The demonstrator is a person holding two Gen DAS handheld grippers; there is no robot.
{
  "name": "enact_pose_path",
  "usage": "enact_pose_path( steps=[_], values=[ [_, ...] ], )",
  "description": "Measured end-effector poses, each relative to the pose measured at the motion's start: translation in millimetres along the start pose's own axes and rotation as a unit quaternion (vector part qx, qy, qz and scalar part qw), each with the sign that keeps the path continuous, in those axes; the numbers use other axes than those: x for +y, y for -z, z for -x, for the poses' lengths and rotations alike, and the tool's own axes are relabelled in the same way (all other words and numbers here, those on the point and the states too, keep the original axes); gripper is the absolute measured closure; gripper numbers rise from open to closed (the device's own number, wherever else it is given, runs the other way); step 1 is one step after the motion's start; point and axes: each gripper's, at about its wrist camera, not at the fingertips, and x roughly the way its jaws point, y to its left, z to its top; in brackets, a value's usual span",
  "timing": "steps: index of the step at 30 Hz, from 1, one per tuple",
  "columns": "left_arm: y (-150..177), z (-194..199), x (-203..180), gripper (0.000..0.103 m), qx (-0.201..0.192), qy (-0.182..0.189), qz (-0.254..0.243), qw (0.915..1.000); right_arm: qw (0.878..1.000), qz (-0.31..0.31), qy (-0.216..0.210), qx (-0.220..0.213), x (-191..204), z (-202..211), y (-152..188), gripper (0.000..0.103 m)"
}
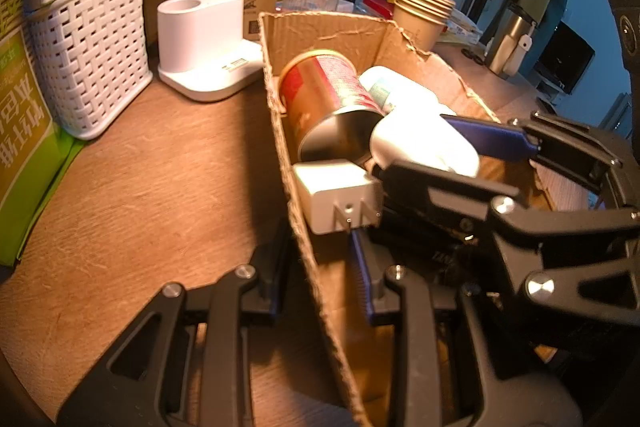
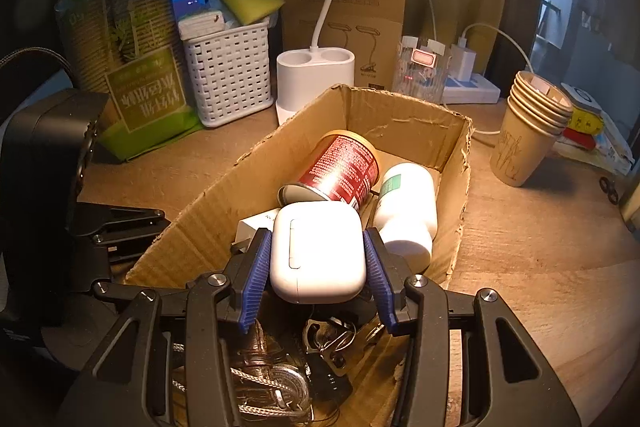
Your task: Organize rigid objects
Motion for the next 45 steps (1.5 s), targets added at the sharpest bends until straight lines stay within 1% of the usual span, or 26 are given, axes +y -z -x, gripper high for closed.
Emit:
enact_pose_path(
  steps=[7,8,9,11,24,31,38,41,44,45],
  values=[
    [0,0,0,0.074,0.0,0.0,0.0,1.0,1.0,-0.003,0.003,0.006,0,-1,1,0.054],
    [0,0,0,0.074,0.0,0.0,0.0,1.0,1.0,-0.006,0.001,0.003,-1,0,1,0.051],
    [0,0,0,0.074,0.0,0.0,0.0,1.0,1.0,-0.008,-0.002,0.0,-2,1,1,0.043],
    [0,0,0,0.074,0.0,0.0,0.0,1.0,1.0,-0.008,-0.002,-0.004,-2,3,-1,0.041],
    [-1,2,4,0.074,-0.002,-0.006,-0.001,1.0,1.0,-0.015,0.01,-0.011,-3,11,2,0.041],
    [-1,-1,4,0.074,-0.002,-0.01,-0.003,0.9999,1.0,-0.021,0.017,-0.015,-5,22,3,0.041],
    [-1,2,1,0.073,-0.011,-0.024,-0.009,0.9996,0.999,-0.036,0.025,-0.027,-18,38,6,0.041],
    [0,7,2,0.073,-0.02,-0.023,0.0,0.9996,0.998,-0.046,0.029,-0.036,-27,45,7,0.041],
    [0,15,-3,0.065,-0.039,-0.035,-0.01,0.9986,0.997,-0.056,0.035,-0.043,-37,52,9,0.041],
    [0,17,-4,0.058,-0.046,-0.035,-0.011,0.9982,0.997,-0.059,0.037,-0.045,-40,54,9,0.041]
  ],
)
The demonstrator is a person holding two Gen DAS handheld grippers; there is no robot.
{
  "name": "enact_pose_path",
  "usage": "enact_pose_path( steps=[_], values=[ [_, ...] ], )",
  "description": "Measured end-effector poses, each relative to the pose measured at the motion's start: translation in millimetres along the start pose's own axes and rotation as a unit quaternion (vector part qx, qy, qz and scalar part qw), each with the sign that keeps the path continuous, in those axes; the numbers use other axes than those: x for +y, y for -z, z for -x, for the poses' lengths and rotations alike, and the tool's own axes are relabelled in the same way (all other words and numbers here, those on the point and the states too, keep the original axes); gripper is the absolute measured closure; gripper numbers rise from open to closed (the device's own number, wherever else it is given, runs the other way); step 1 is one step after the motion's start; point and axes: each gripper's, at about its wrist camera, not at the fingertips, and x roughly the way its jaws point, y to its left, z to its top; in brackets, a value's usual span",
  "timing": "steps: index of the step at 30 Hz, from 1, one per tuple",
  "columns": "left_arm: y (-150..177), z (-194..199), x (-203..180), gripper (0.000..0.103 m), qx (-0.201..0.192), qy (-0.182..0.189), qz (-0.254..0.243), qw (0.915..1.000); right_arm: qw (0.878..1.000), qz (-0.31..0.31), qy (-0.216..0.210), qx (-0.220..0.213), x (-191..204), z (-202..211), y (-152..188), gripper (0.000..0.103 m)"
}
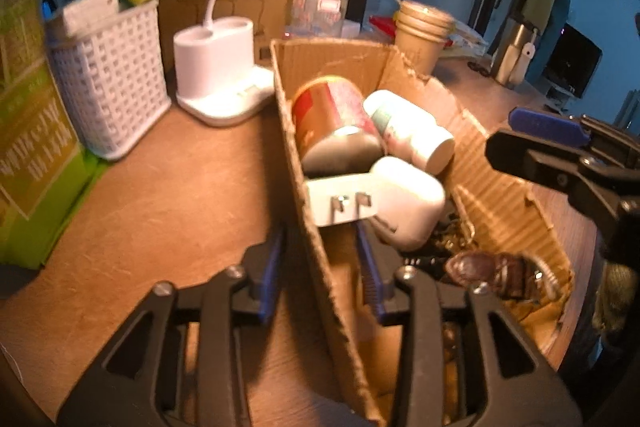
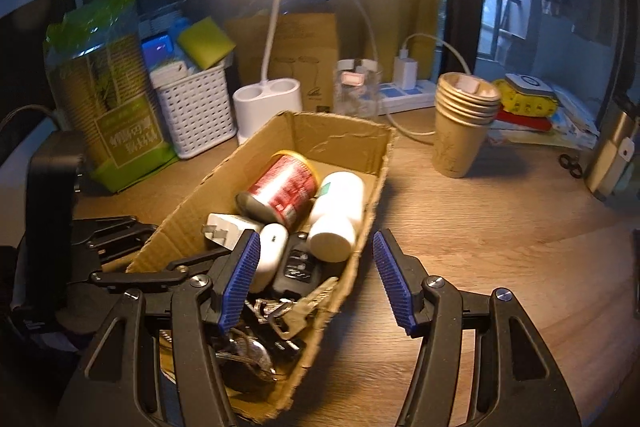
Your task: Organize rigid objects
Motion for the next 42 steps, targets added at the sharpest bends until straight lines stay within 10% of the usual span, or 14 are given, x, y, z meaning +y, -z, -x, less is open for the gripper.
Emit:
enact_pose_path(
  steps=[42],
  values=[
    [-28,155,-68,0.021,-0.179,-0.007,-0.041,0.983,0.975,-0.05,0.136,-0.17,-21,175,22,0.033]
  ],
)
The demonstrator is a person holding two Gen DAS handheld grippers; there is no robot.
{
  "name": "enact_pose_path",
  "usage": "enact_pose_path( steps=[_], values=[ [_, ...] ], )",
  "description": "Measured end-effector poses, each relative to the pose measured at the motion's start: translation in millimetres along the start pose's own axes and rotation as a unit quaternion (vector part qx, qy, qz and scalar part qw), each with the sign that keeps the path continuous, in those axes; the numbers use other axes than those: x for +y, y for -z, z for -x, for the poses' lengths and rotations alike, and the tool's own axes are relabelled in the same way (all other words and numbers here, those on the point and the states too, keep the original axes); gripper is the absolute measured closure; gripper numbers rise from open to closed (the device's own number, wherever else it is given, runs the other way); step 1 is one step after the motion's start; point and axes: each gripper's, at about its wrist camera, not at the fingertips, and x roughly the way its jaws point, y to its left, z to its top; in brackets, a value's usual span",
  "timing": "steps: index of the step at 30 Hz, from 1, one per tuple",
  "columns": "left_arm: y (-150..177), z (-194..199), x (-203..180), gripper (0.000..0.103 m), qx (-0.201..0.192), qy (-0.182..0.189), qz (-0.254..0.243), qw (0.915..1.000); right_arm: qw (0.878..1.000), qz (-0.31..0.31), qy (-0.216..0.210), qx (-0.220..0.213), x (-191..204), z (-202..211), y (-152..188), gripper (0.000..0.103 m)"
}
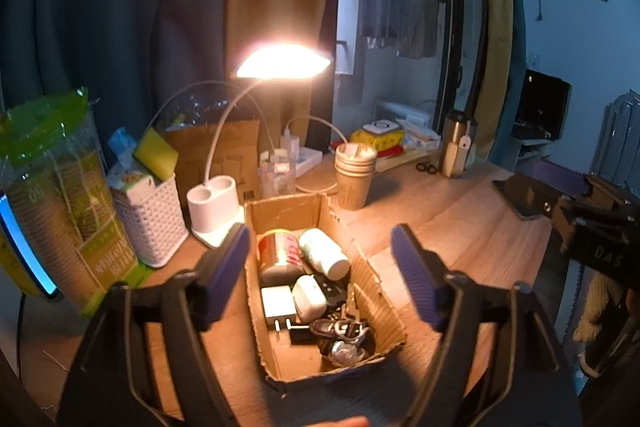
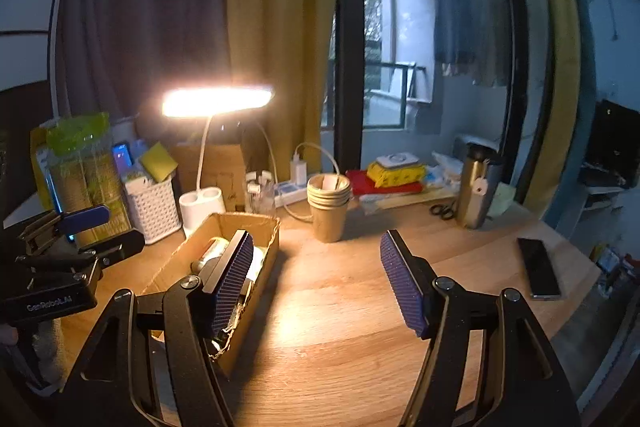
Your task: Organize rigid objects
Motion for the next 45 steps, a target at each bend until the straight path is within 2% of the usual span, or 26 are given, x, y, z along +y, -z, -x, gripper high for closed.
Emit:
enact_pose_path(
  steps=[1,6,9,13,26,45],
  values=[
    [-1,3,-1,0.015,-0.003,-0.002,0.0,1.0,1.0,0.001,0.002,-0.003,0,3,-1,0.033],
    [-7,19,-4,0.011,-0.019,-0.005,-0.004,0.9998,1.0,0.003,0.014,-0.017,-3,21,-3,0.032],
    [-10,24,-5,0.009,-0.024,-0.009,-0.004,0.9997,0.999,-0.003,0.025,-0.027,-6,31,-5,0.02],
    [-10,32,-7,0.004,-0.022,-0.006,0.004,0.9997,0.999,-0.012,0.035,-0.04,-11,42,-5,0.02],
    [-16,43,-17,0.004,-0.042,-0.001,-0.004,0.9991,0.997,-0.027,0.043,-0.049,-22,45,-4,0.02],
    [-19,49,-16,0.004,-0.043,0.003,0.001,0.9991,0.998,-0.022,0.038,-0.045,-20,44,-4,0.02]
  ],
)
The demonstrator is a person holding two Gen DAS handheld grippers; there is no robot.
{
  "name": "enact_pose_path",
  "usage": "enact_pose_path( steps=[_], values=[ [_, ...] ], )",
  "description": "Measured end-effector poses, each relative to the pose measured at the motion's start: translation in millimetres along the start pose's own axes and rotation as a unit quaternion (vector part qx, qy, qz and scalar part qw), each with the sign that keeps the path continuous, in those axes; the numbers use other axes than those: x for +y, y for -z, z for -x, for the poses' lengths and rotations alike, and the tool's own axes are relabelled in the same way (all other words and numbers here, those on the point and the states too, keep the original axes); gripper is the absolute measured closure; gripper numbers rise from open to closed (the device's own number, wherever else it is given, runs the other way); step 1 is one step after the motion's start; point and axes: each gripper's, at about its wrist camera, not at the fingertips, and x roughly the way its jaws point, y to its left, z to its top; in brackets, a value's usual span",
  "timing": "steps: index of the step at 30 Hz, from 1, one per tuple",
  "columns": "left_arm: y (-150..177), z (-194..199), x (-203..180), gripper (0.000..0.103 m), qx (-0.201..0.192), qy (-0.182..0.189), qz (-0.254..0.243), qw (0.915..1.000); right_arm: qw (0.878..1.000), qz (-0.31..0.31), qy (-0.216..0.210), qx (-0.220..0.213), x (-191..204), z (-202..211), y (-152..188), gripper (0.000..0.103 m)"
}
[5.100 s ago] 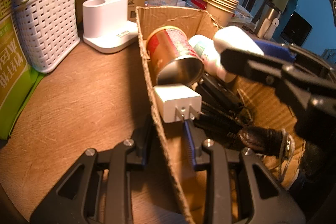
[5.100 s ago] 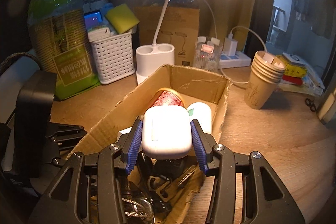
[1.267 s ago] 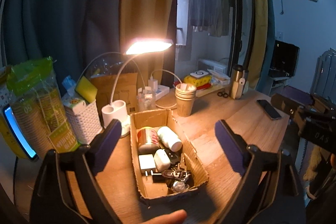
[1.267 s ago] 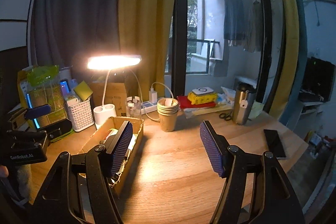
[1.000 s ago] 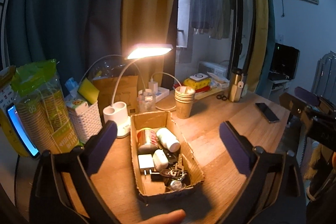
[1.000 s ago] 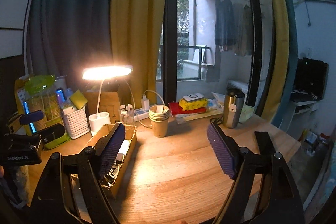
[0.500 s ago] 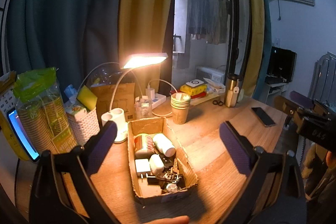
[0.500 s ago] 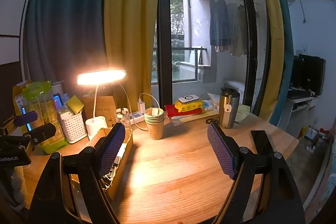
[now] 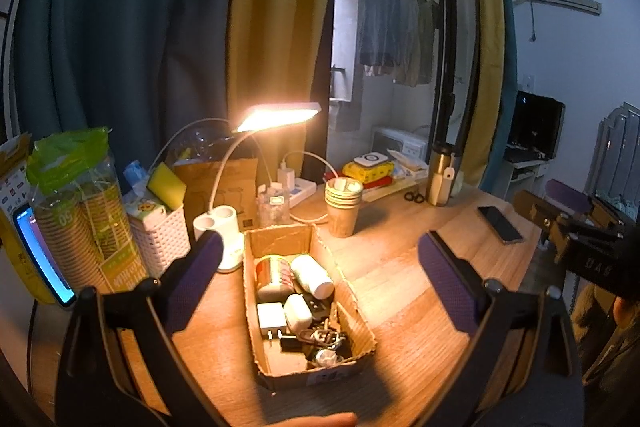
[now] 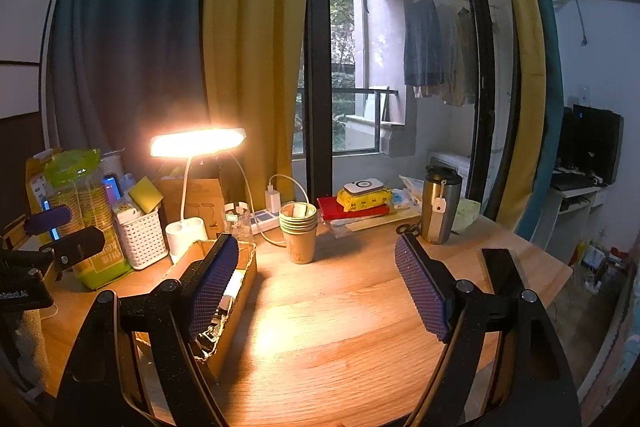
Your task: Organize rigid objects
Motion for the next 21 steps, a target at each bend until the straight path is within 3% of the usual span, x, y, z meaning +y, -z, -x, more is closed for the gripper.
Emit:
enact_pose_path(
  steps=[21],
  values=[
    [-2.0,-0.9,-2.9,0.004,0.002,0.002,-0.006,1.0,1.0,0.001,-0.004,0.006,-0.2,-4.3,-0.4,0.02]
  ],
)
